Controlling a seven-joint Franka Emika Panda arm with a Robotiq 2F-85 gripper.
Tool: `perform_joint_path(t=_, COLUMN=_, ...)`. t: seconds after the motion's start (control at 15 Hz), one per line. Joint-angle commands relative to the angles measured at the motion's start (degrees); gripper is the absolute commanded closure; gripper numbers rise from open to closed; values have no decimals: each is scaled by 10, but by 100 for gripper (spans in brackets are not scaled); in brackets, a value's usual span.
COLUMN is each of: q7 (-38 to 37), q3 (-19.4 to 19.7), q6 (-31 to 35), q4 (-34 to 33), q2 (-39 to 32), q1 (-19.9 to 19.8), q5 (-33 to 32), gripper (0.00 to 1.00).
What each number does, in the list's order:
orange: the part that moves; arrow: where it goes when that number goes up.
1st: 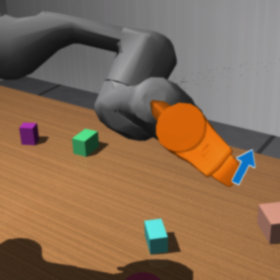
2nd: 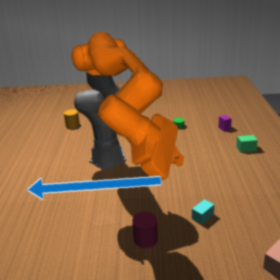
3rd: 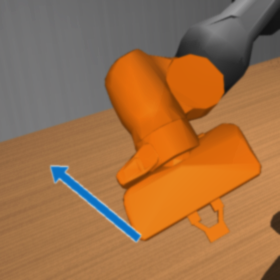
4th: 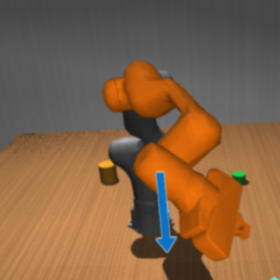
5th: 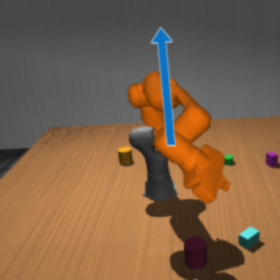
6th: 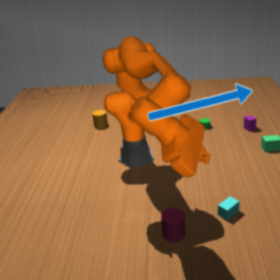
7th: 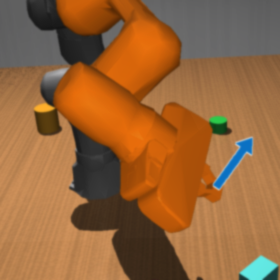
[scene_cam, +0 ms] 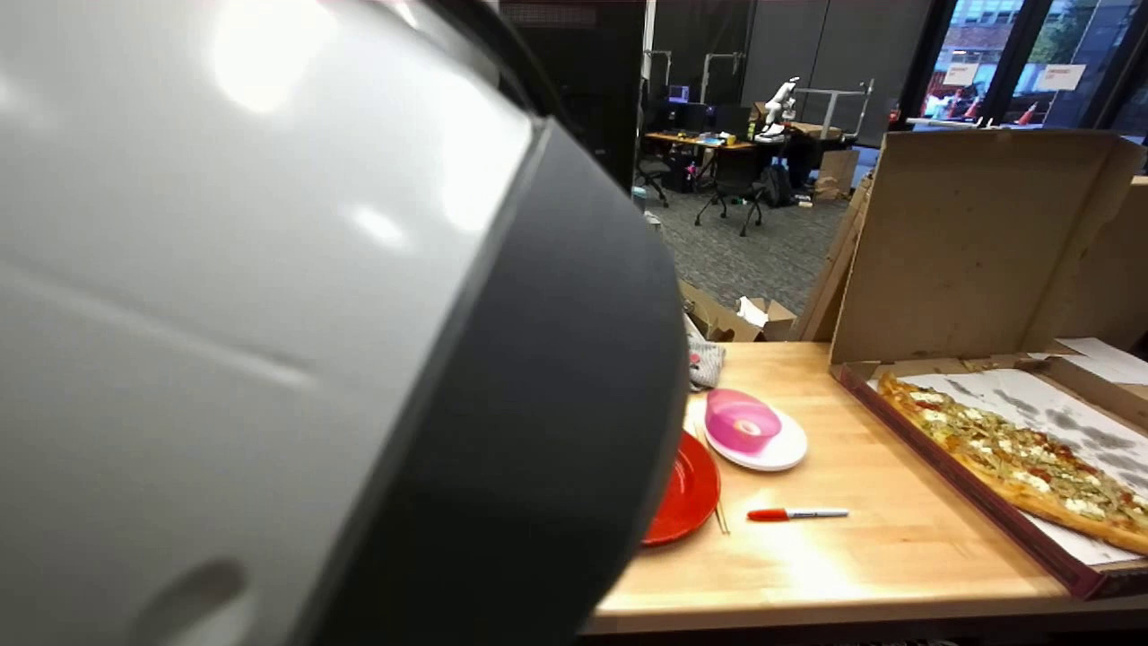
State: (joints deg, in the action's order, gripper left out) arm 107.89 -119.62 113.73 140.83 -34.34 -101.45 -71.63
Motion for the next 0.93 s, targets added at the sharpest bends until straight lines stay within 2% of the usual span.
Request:
perform_joint_path(t=0.0, q7=-32, q3=13, q6=-58, q4=7, q2=-35, q1=67, q5=-27, gripper=0)
perform_joint_path(t=0.2, q7=-39, q3=22, q6=-88, q4=7, q2=-76, q1=90, q5=-35, gripper=0)
perform_joint_path(t=0.6, q7=-33, q3=39, q6=-120, q4=17, q2=-154, q1=78, q5=-35, gripper=0)
perform_joint_path(t=0.87, q7=-41, q3=45, q6=-136, q4=29, q2=-179, q1=82, q5=-36, gripper=0)
